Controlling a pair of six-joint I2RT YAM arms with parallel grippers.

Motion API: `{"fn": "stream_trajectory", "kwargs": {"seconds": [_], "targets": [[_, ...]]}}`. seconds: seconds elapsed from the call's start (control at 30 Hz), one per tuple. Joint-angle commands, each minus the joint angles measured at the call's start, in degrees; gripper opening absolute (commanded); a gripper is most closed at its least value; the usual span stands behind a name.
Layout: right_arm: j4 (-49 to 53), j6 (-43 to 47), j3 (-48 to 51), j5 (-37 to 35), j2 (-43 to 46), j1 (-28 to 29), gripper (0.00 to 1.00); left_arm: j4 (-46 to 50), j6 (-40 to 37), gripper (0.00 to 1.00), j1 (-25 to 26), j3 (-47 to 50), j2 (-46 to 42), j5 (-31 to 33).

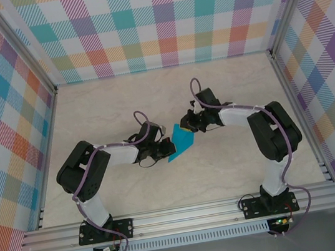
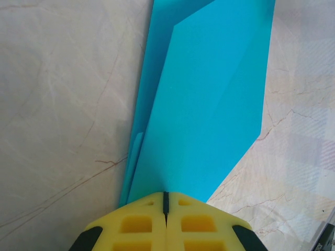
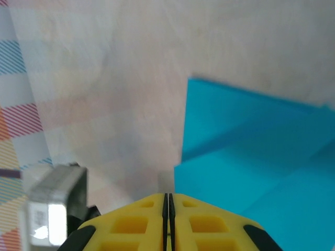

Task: Fold a paper plane with a square sheet of paper (pick it up from the middle)
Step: Fourth fold the wing at the center of the table.

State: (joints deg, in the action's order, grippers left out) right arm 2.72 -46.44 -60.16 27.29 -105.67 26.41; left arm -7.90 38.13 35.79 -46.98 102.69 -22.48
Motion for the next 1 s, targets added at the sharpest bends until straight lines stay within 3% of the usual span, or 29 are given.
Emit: {"fn": "stream_trajectory", "kwargs": {"seconds": [0.0,0.3,0.97], "targets": [[-2.42,-1.37,0.84,0.77,-1.78,1.55,0.12,8.16,-0.33,0.00,-0.46,2.73,4.39,4.99],[-0.28,-1.10,-0.23,-2.68,-7.88,0.91,0.11,8.41,-0.36,0.00,-0.46,2.90,4.28,5.18],[6.93,0.78,-5.45,-7.31,-10.17,-5.82,0.12,8.58,-0.82,0.00,-0.46,3.78,4.38,5.32]]}}
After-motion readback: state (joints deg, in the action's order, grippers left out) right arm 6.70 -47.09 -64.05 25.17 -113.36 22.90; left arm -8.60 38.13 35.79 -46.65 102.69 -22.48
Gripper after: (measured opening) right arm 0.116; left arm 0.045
